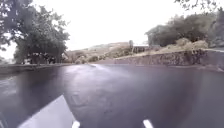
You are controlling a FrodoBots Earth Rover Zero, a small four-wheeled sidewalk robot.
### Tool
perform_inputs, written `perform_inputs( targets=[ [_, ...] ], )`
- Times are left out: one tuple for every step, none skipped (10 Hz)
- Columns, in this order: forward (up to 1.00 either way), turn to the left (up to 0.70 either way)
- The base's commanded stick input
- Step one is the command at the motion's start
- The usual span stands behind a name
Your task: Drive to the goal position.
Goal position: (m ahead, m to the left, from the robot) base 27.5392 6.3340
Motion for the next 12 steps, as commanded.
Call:
perform_inputs(
  targets=[
    [0.70, 0.00],
    [0.70, 0.00],
    [0.70, 0.00],
    [0.70, 0.00],
    [0.70, 0.00],
    [0.70, 0.00],
    [0.70, 0.00],
    [0.70, 0.00],
    [0.70, 0.00],
    [0.70, 0.00],
    [0.70, 0.00],
    [0.70, 0.00]
  ],
)
